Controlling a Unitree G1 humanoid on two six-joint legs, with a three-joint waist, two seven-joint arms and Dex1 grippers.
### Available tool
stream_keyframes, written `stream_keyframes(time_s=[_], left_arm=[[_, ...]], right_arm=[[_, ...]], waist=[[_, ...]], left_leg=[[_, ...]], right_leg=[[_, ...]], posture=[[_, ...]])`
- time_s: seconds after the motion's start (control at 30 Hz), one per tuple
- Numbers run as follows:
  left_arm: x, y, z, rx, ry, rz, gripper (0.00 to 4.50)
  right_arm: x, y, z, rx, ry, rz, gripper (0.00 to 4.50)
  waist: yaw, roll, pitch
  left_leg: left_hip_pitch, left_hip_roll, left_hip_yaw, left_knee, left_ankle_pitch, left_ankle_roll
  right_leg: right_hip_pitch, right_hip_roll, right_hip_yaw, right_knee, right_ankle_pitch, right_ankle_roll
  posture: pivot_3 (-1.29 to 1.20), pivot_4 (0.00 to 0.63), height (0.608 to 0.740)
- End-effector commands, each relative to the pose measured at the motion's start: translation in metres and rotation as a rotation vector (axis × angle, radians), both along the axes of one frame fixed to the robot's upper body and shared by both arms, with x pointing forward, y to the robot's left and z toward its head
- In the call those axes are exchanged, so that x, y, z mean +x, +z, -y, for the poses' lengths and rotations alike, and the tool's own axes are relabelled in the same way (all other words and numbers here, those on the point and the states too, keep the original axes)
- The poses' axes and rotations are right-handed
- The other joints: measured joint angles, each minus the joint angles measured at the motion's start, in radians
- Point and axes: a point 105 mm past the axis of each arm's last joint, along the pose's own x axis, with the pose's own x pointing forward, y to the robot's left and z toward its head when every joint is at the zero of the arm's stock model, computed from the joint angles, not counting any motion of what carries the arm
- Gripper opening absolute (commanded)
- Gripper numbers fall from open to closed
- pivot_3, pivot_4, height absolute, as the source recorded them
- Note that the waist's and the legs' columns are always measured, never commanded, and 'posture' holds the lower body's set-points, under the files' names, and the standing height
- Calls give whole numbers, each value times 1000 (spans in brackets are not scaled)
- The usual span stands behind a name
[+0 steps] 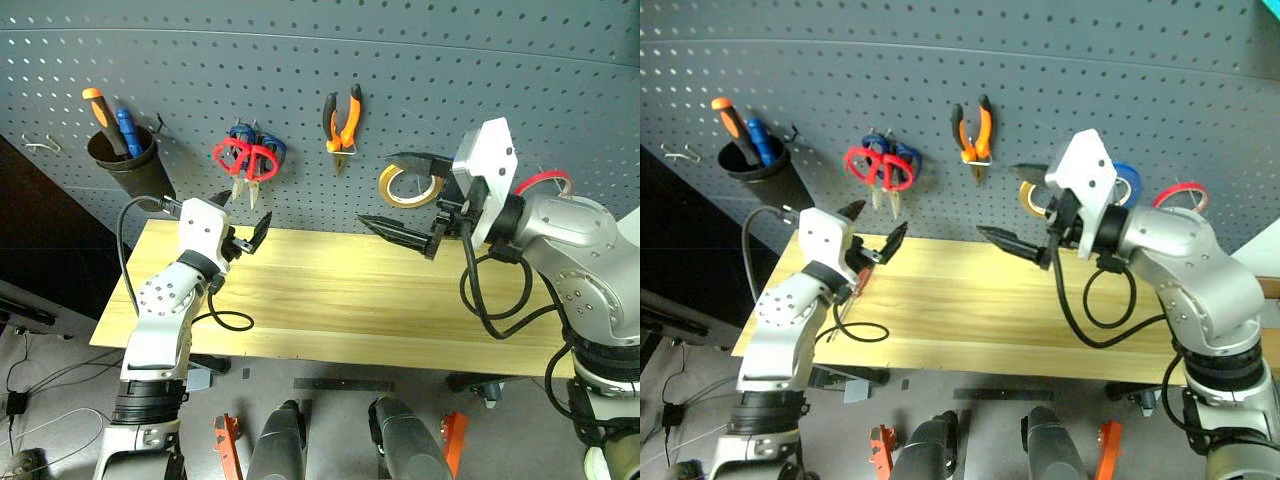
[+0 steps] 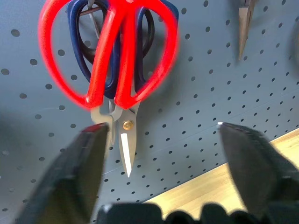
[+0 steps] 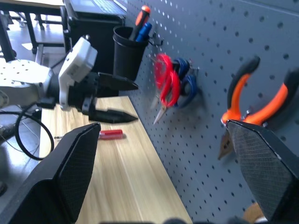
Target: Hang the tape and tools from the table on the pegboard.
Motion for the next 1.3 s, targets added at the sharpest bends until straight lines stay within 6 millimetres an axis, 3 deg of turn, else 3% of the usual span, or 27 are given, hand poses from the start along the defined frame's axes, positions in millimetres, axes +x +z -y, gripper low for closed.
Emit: stream_keyframes(time_s=[0.03, 0.2, 0.4, 0.53, 0.77, 1.2, 1.3], left_arm=[[-5, -4, -7, -39, 27, -21, 4423], [-9, -59, -30, -75, 124, -283, 4423], [-2, -89, -76, -133, 301, -495, 4423], [9, -91, -100, -168, 378, -537, 4423], [18, -102, -122, -222, 446, -629, 4423], [33, -124, -127, -204, 493, -728, 4423], [35, -124, -127, -194, 496, -727, 3888]], right_arm=[[-8, 5, -4, 6, 24, 35, 4500], [-1, -21, -8, -28, -36, -53, 4500], [14, -55, -24, 21, -174, -252, 4500], [22, -74, -46, 31, -233, -350, 4500], [34, -84, -67, 7, -290, -420, 4500], [32, -84, -75, -18, -271, -432, 4500], [31, -84, -76, -19, -268, -434, 4500]], waist=[[-1, 0, 0], [-11, 0, 0], [-15, 0, 3], [-16, -1, 13], [-16, -3, 37], [-19, -4, 52], [-20, -4, 53]], left_leg=[[0, 0, 0, 0, 0, 0], [0, 0, 0, 0, 0, 0], [1, 0, -1, 2, 0, 0], [1, 0, -1, 3, 0, 0], [1, 0, -1, 3, 0, 0], [0, 0, 0, 1, 0, 0], [0, 0, 0, 0, 0, 0]], right_leg=[[0, 0, 0, 0, 0, 0], [0, 1, 0, 1, 0, 0], [-1, 2, 0, 7, 0, 0], [-1, 3, 0, 9, 0, 0], [-2, 0, 0, 8, 0, 0], [-4, 0, -1, 7, 0, 0], [-4, 0, -1, 7, 0, 0]], posture=[[-180, 273, 740], [-178, 281, 740], [-173, 302, 740], [-174, 329, 740], [-174, 359, 740], [-191, 368, 740], [-194, 365, 740]])
